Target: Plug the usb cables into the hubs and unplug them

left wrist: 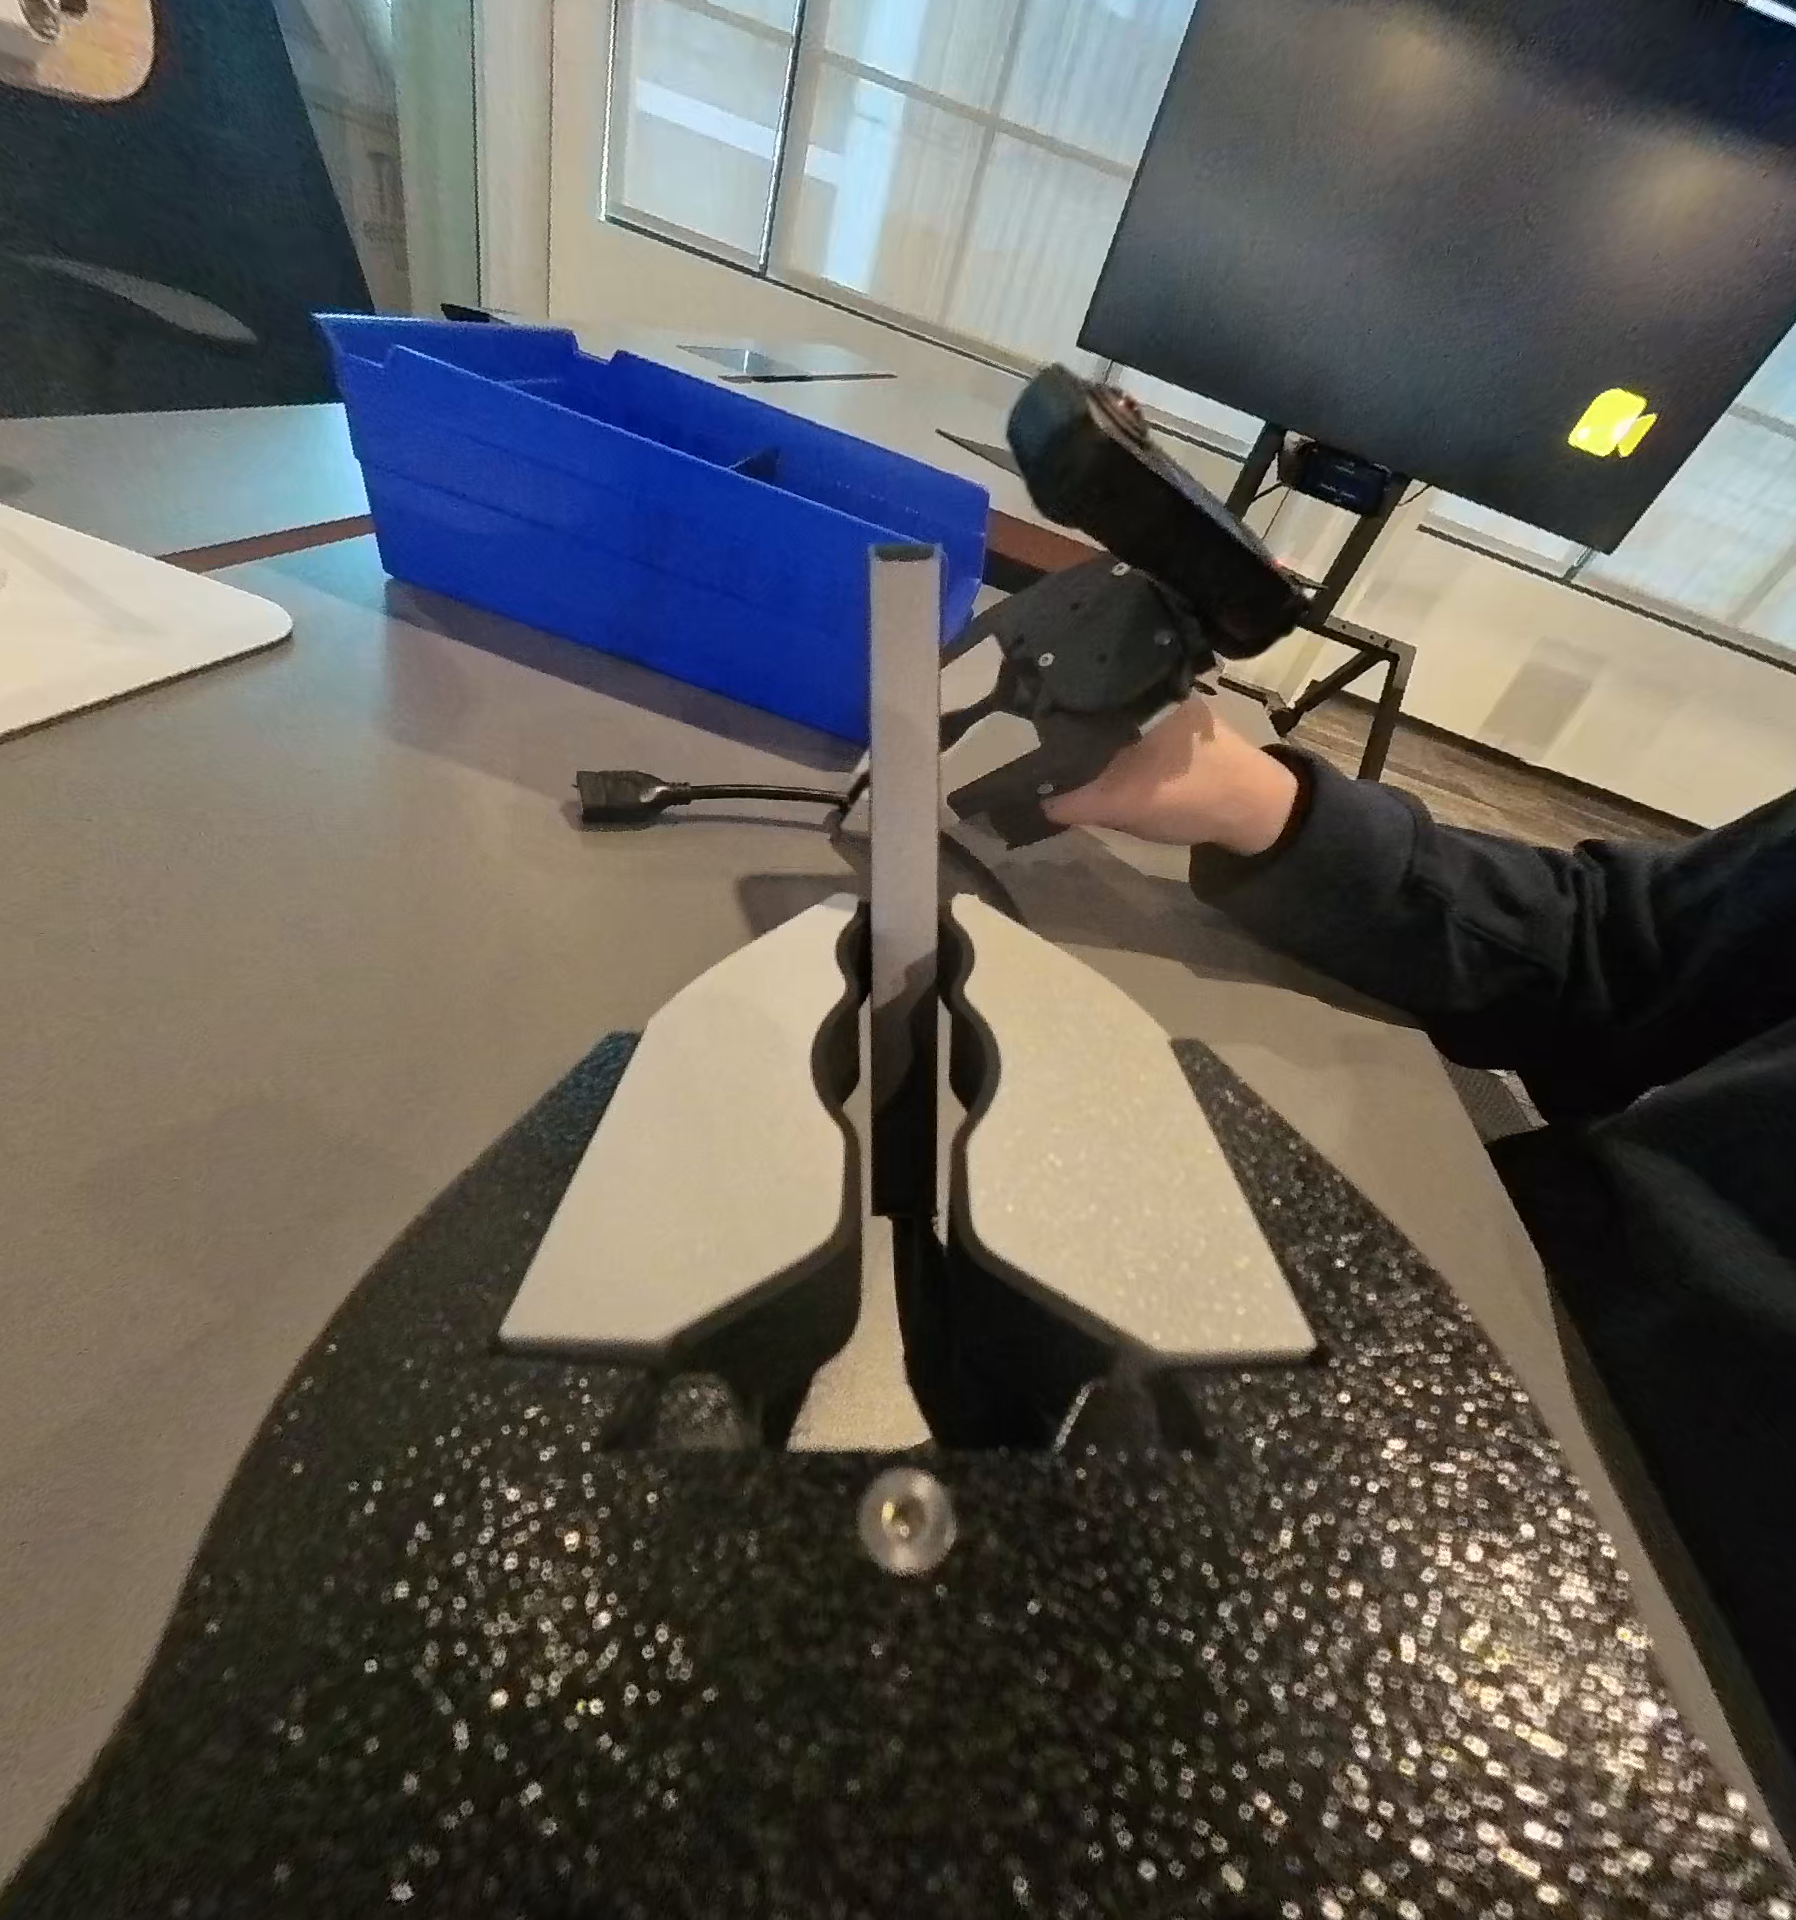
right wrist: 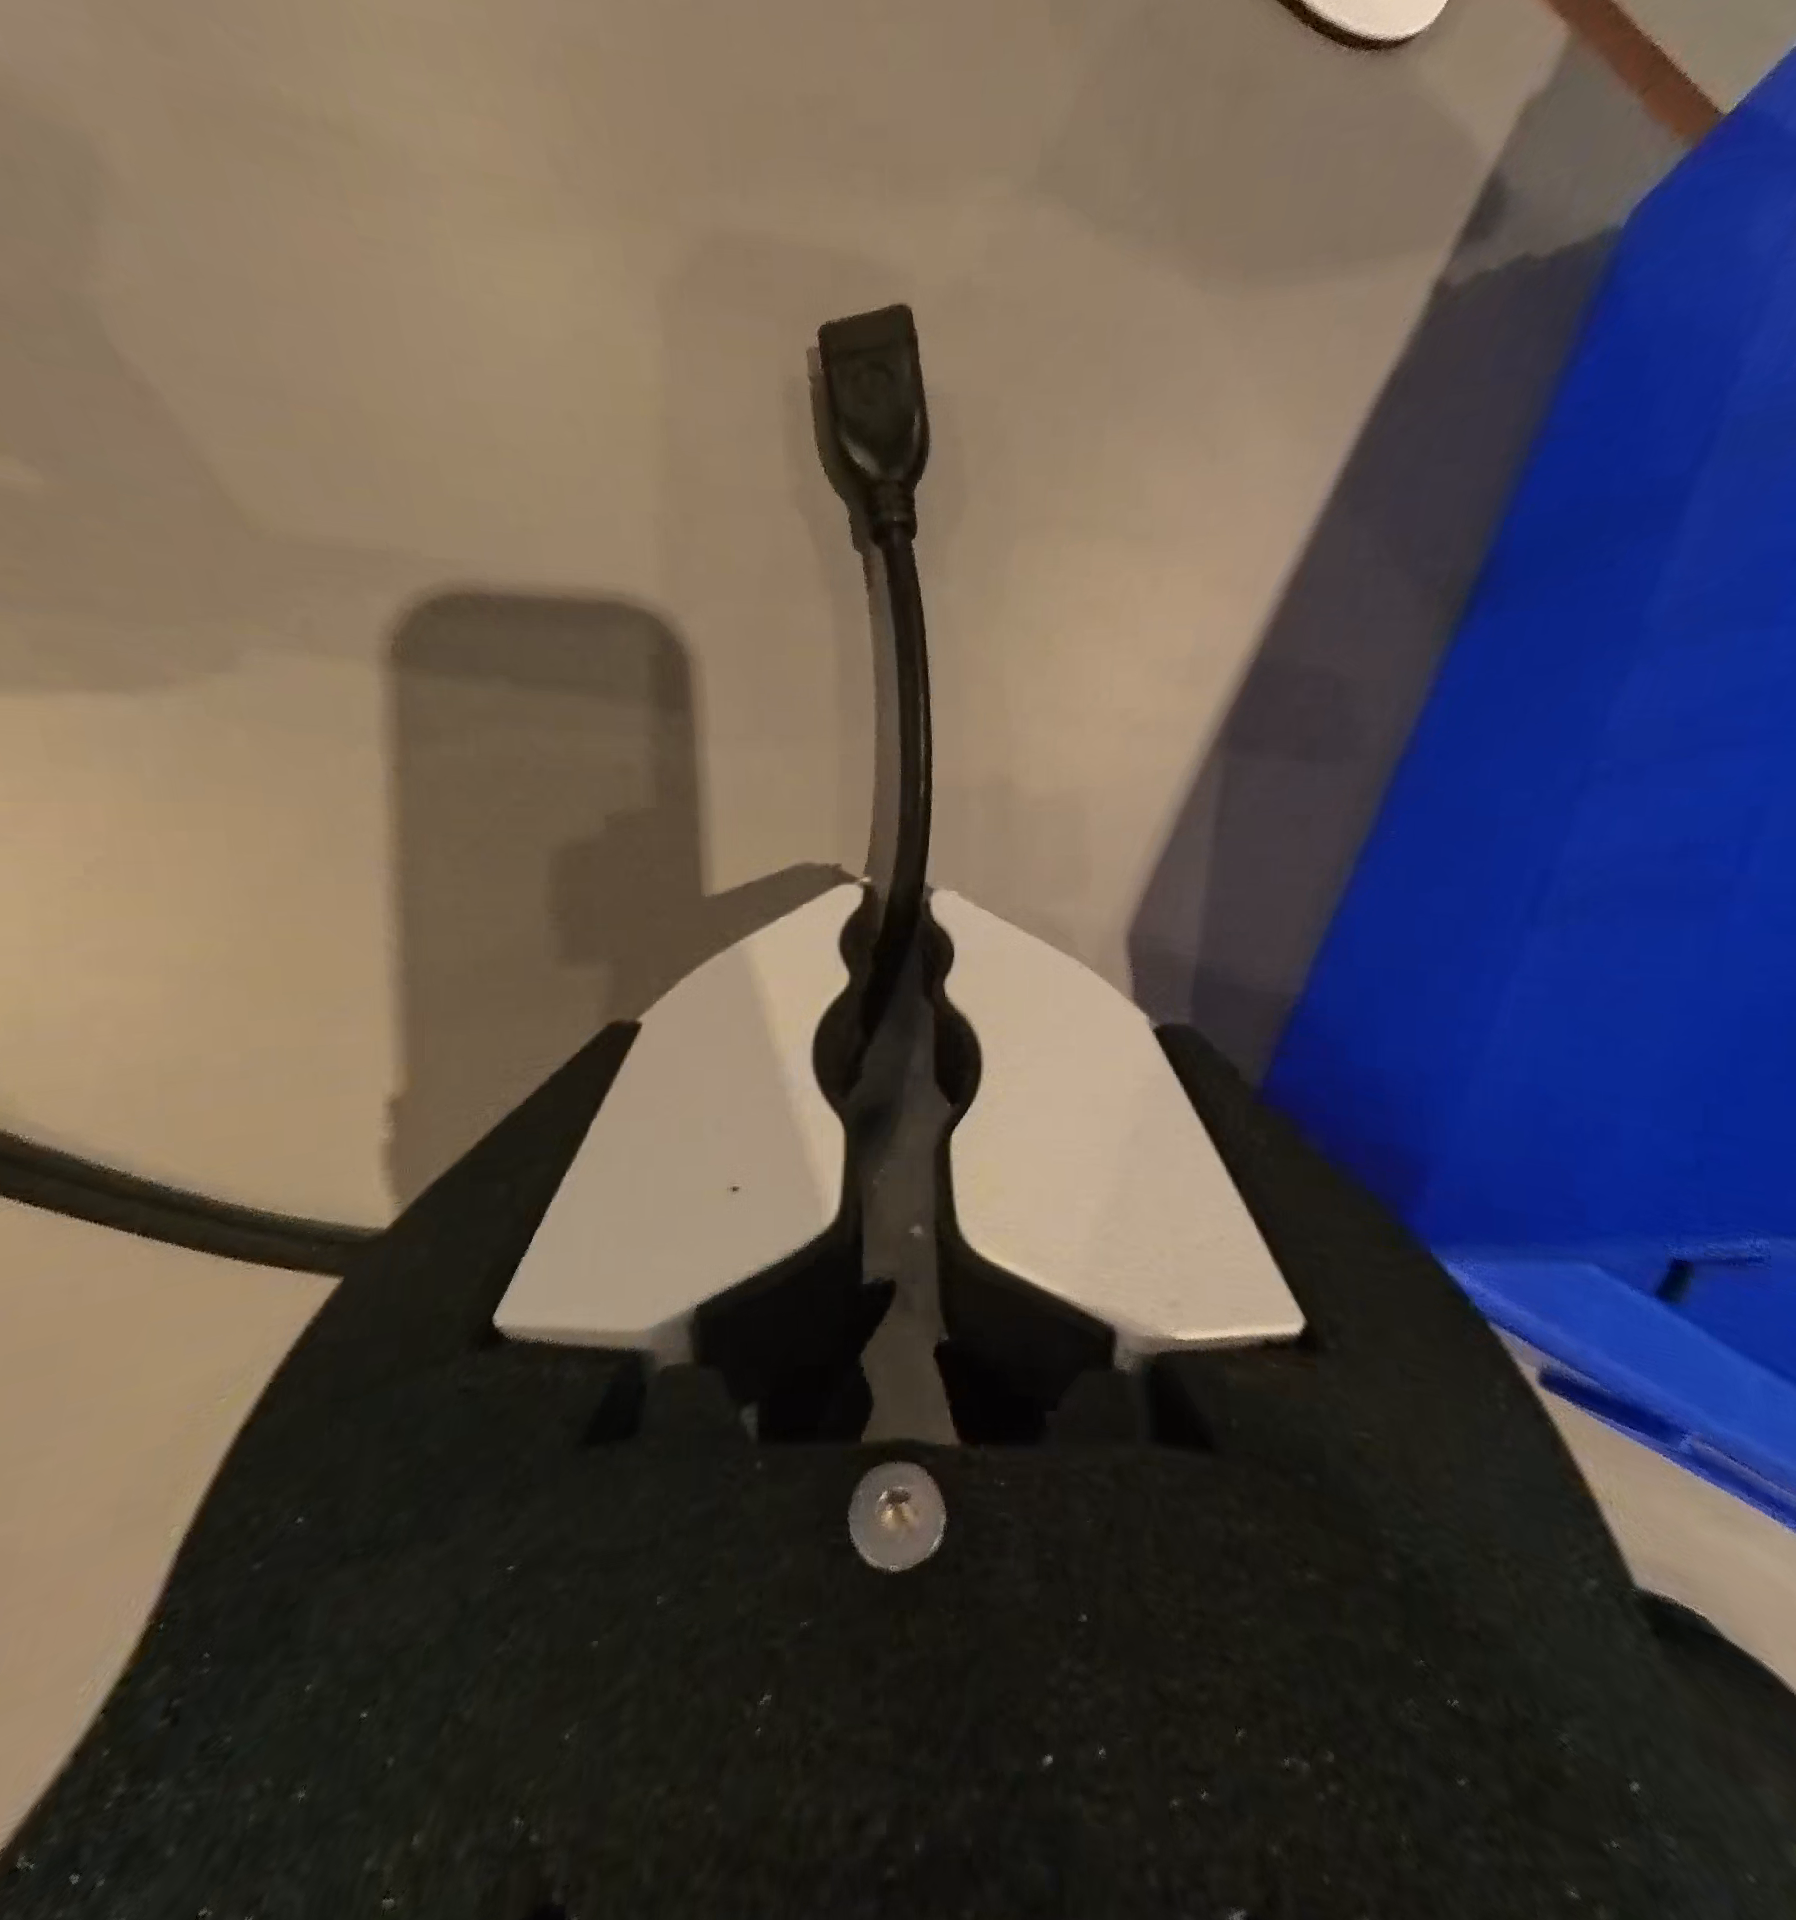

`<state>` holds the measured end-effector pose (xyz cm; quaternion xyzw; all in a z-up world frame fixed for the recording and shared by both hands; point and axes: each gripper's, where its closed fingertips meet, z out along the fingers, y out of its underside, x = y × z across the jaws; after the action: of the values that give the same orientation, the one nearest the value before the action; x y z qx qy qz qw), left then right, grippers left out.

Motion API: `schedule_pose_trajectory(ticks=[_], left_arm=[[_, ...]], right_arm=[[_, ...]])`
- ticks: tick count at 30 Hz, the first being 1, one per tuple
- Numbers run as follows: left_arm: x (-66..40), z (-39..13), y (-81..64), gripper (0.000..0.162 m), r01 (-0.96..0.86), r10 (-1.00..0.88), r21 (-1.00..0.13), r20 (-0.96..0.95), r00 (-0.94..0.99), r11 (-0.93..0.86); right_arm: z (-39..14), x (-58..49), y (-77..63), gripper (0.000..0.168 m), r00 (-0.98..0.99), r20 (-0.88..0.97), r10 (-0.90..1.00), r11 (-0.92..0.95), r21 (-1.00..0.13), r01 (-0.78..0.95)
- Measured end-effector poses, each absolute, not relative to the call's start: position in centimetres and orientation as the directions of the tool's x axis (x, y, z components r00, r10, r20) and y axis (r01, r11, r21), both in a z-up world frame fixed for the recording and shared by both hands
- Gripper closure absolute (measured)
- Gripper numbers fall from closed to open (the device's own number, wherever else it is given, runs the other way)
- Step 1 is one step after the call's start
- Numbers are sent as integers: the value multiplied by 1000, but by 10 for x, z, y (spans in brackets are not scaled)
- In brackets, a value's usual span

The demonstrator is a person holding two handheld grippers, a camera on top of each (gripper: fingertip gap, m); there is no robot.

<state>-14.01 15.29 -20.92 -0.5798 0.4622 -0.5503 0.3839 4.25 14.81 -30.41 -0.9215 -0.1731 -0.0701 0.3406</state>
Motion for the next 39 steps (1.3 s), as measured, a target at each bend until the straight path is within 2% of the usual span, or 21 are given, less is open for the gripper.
schedule_pose_trajectory(ticks=[5,10,12,14,19,25,27,32,36,39], left_arm=[[-141,-206,154,151,-101,-959,-956,281,-32,-276],[-146,-200,157,151,-67,-958,-957,286,-29,-283],[-147,-198,158,151,-49,-954,-954,298,-33,-296],[-148,-197,160,151,-34,-949,-949,313,-38,-312],[-149,-196,162,151,-19,-943,-944,331,-39,-331],[-148,-194,158,151,-26,-948,-950,314,-46,-313],[-147,-195,157,150,-32,-950,-951,309,-47,-308],[-146,-196,155,150,-47,-953,-954,299,-46,-297],[-145,-198,155,151,-51,-952,-952,303,-47,-301],[-144,-199,155,150,-56,-951,-951,306,-48,-304]], right_arm=[[-267,32,153,163,911,299,284,-568,-713,412],[-171,38,140,163,899,405,168,-259,-861,437],[-126,54,130,163,865,497,68,-127,-856,502],[-85,80,120,163,797,600,-67,-39,-800,599],[-30,160,117,163,638,695,-332,4,-675,738],[-59,240,142,163,502,737,-452,-105,-603,791],[-83,246,152,163,446,795,-410,-147,-541,828],[-125,224,160,163,248,943,-221,-152,-284,947],[-150,225,157,164,299,953,51,-187,-285,940],[-170,229,154,164,286,907,308,-221,-224,949]])
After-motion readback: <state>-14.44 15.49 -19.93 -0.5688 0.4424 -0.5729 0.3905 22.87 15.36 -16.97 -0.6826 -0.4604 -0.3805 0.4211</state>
